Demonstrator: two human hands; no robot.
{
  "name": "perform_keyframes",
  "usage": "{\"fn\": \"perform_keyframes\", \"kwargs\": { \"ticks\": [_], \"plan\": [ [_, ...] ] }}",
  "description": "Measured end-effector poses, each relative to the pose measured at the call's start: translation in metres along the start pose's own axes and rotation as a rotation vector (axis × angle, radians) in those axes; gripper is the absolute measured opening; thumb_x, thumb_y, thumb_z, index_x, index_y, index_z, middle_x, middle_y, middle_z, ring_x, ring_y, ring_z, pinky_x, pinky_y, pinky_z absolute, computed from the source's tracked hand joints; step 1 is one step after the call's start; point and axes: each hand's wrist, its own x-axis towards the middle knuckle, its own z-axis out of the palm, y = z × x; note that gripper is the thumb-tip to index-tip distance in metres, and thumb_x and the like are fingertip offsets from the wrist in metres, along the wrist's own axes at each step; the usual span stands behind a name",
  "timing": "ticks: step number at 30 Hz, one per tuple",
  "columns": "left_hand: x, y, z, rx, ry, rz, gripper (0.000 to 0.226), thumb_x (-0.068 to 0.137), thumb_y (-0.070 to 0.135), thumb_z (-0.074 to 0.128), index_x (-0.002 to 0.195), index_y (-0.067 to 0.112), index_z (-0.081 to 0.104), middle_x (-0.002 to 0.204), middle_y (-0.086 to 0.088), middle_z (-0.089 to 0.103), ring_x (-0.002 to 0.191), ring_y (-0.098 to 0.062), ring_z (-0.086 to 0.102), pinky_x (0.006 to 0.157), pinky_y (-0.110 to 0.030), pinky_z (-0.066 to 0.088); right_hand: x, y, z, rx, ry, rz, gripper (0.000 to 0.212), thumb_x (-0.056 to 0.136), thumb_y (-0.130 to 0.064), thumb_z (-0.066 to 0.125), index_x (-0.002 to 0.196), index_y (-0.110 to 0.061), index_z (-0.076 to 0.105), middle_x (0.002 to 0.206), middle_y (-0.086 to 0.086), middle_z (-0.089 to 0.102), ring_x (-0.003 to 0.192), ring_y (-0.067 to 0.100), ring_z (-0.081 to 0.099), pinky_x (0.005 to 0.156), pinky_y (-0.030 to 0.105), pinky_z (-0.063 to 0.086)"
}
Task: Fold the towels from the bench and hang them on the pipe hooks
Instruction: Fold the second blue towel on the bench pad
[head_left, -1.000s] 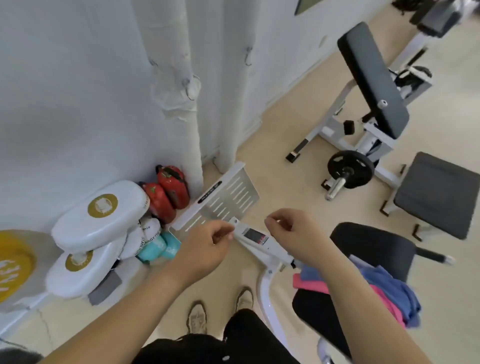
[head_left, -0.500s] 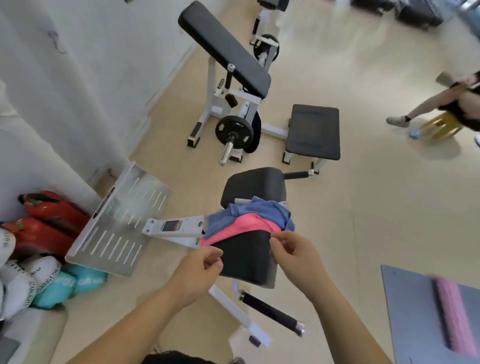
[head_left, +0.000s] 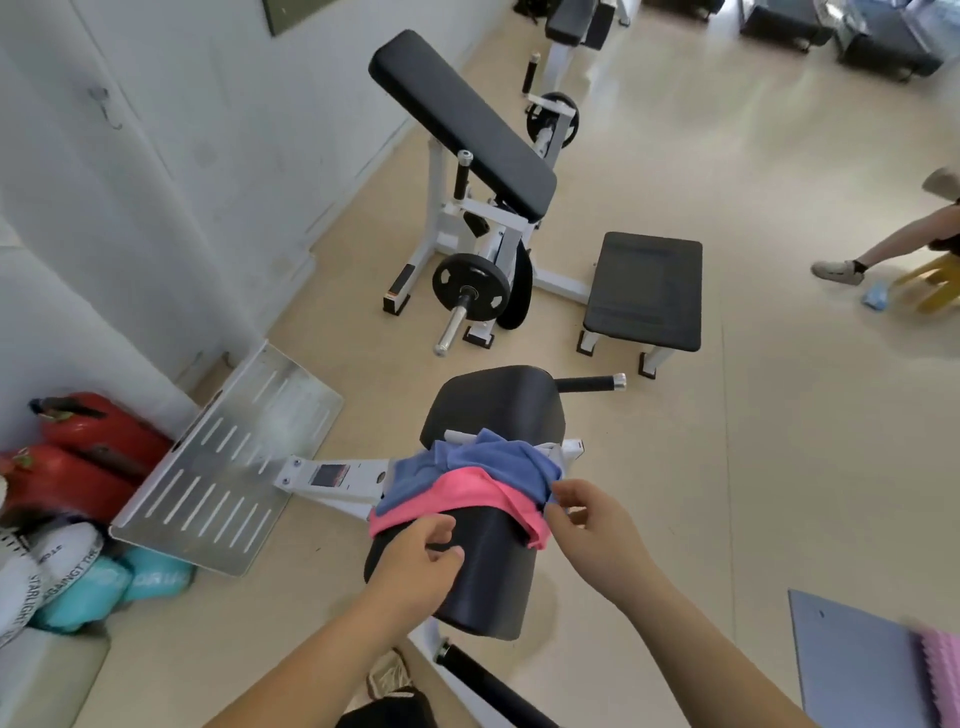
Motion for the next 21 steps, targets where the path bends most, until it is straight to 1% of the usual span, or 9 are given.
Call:
{"fn": "perform_keyframes", "kwargs": {
  "ticks": [3, 5, 8, 10, 12, 15, 17, 19, 21],
  "plan": [
    [0.035, 0.011, -0.009, 0.009, -0.002, -0.016, 0.037, 0.098, 0.019, 0.061, 0.134, 0.022, 0.059, 0.127, 0.006, 0.062, 0.111, -0.010, 0.060, 0.106, -0.031, 0.046, 0.045, -0.005, 0.004, -0.158, -0.048, 0.004, 0.029, 0.100, -0.029, 0.060, 0.128, -0.023, 0.061, 0.115, -0.002, 0.067, 0.101, 0.015, 0.066, 0.091, 0.033, 0.057],
    [0.046, 0.016, -0.012, 0.024, -0.019, -0.012, 0.035, 0.099, 0.020, 0.059, 0.133, 0.024, 0.058, 0.126, 0.008, 0.062, 0.110, -0.008, 0.059, 0.104, -0.029, 0.046, 0.070, -0.009, 0.007, -0.234, -0.069, -0.004, 0.028, 0.098, -0.030, 0.058, 0.125, -0.024, 0.061, 0.111, -0.003, 0.067, 0.095, 0.017, 0.067, 0.089, 0.038, 0.060],
    [0.058, 0.018, -0.013, 0.014, 0.001, -0.011, 0.024, 0.098, 0.019, 0.060, 0.120, 0.029, 0.061, 0.116, 0.011, 0.064, 0.102, -0.002, 0.060, 0.098, -0.025, 0.047, 0.111, -0.016, 0.011, -0.338, -0.111, 0.039, 0.033, 0.100, -0.030, 0.055, 0.132, -0.022, 0.055, 0.109, -0.002, 0.062, 0.088, 0.017, 0.063, 0.078, 0.031, 0.055],
    [0.062, 0.014, -0.008, -0.006, 0.033, -0.045, 0.019, 0.097, 0.021, 0.061, 0.113, 0.030, 0.063, 0.112, 0.012, 0.066, 0.101, -0.003, 0.062, 0.098, -0.028, 0.050, 0.133, -0.015, 0.017, -0.405, -0.158, 0.098, 0.040, 0.103, -0.031, 0.051, 0.141, -0.019, 0.049, 0.121, 0.005, 0.062, 0.094, 0.021, 0.060, 0.078, 0.027, 0.047],
    [0.063, 0.008, 0.002, -0.040, 0.058, -0.096, 0.022, 0.097, 0.023, 0.062, 0.117, 0.032, 0.062, 0.115, 0.014, 0.065, 0.104, -0.002, 0.062, 0.099, -0.027, 0.050, 0.151, -0.006, 0.023, -0.490, -0.218, 0.089, 0.040, 0.104, -0.032, 0.050, 0.141, -0.018, 0.048, 0.121, 0.006, 0.062, 0.096, 0.022, 0.060, 0.080, 0.027, 0.046],
    [0.059, 0.006, 0.023, -0.104, 0.110, -0.163, 0.028, 0.097, 0.024, 0.062, 0.124, 0.031, 0.061, 0.118, 0.014, 0.065, 0.104, 0.001, 0.061, 0.097, -0.023, 0.048, 0.171, 0.014, 0.026, -0.635, -0.328, 0.073, 0.036, 0.100, -0.032, 0.060, 0.133, -0.021, 0.051, 0.114, 0.002, 0.063, 0.091, 0.021, 0.061, 0.085, 0.028, 0.051],
    [0.055, 0.007, 0.038, -0.132, 0.173, -0.198, 0.030, 0.097, 0.024, 0.063, 0.127, 0.029, 0.062, 0.119, 0.013, 0.066, 0.103, 0.002, 0.062, 0.097, -0.023, 0.049, 0.182, 0.025, 0.024, -0.668, -0.310, 0.023, 0.027, 0.097, -0.030, 0.064, 0.123, -0.023, 0.058, 0.107, 0.002, 0.065, 0.081, 0.016, 0.062, 0.082, 0.029, 0.054],
    [0.047, 0.011, 0.056, -0.145, 0.242, -0.245, 0.031, 0.097, 0.024, 0.063, 0.128, 0.028, 0.063, 0.120, 0.013, 0.067, 0.102, 0.001, 0.062, 0.095, -0.022, 0.048, 0.183, 0.030, 0.019, -0.616, -0.276, -0.060, 0.010, 0.097, -0.029, 0.062, 0.103, -0.022, 0.066, 0.095, 0.002, 0.068, 0.072, 0.011, 0.060, 0.074, 0.029, 0.056],
    [0.034, 0.017, 0.076, -0.169, 0.331, -0.290, 0.029, 0.098, 0.023, 0.062, 0.127, 0.027, 0.063, 0.120, 0.012, 0.067, 0.102, 0.001, 0.062, 0.092, -0.019, 0.046, 0.175, 0.037, 0.011, -0.465, -0.271, -0.161, 0.009, 0.094, -0.025, 0.067, 0.086, -0.021, 0.066, 0.088, 0.002, 0.067, 0.072, 0.013, 0.061, 0.066, 0.024, 0.055]
  ]
}}
